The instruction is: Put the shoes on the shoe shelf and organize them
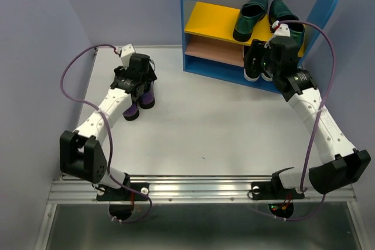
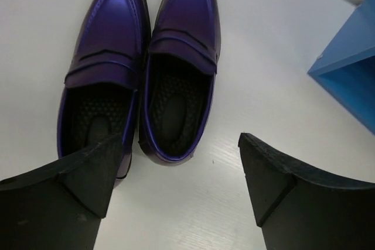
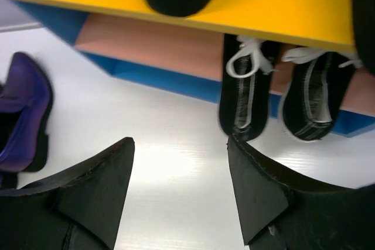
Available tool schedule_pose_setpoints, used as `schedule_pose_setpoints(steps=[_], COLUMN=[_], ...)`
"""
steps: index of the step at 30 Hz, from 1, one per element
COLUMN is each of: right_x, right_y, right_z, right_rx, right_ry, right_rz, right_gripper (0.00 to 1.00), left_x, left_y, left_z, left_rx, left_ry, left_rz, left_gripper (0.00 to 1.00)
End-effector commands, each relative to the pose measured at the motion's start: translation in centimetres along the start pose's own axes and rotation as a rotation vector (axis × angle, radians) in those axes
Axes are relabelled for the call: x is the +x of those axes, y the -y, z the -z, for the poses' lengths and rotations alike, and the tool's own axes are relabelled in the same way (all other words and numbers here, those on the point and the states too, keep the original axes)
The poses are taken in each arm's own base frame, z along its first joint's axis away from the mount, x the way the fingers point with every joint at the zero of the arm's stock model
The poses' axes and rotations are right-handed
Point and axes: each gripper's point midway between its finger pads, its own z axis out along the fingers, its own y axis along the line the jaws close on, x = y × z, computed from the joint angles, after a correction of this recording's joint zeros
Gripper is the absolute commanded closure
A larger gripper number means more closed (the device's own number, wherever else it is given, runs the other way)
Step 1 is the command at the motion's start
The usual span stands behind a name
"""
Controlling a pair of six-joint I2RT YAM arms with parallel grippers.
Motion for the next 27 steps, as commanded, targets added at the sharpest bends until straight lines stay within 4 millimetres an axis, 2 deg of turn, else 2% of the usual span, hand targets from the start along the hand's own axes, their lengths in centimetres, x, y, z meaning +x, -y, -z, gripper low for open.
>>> schedule_pose_setpoints(steps=[1,3,4,7,11,14,22,23,27], right_x=[0.0,0.3,0.3,0.5,0.8,1.0,1.2,1.1,1.1], right_y=[-1.6,-1.3,-1.3,-1.2,-0.8,-0.6,-0.1,-0.1,0.0], right_z=[1.5,2.0,2.0,2.2,2.3,2.4,2.5,2.6,2.7], right_rx=[-0.070,-0.066,-0.066,-0.065,-0.054,-0.046,-0.024,-0.024,-0.019], right_ry=[0.017,0.018,0.018,0.017,0.016,0.013,0.019,0.020,0.022], right_rz=[-0.017,-0.019,-0.019,-0.019,-0.015,-0.012,-0.012,-0.013,-0.016], right_gripper=[0.29,0.28,0.28,0.28,0.28,0.28,0.27,0.27,0.27], left_x=[2.3,3.2,3.2,3.9,6.0,7.2,10.6,11.3,12.7], left_y=[0.7,1.6,1.6,2.1,2.8,3.4,2.6,2.2,2.6], left_z=[-2.1,-3.9,-3.9,-5.6,-8.4,-9.5,-10.9,-11.0,-11.0], left_rx=[-0.083,-0.093,-0.093,-0.114,-0.147,-0.117,-0.104,-0.099,-0.053], left_ry=[-0.033,-0.056,-0.056,-0.080,-0.148,-0.167,-0.257,-0.278,-0.311], left_rz=[-0.053,-0.077,-0.077,-0.134,-0.208,-0.212,-0.232,-0.224,-0.192], left_gripper=[0.14,0.24,0.24,0.25,0.25,0.24,0.28,0.30,0.43])
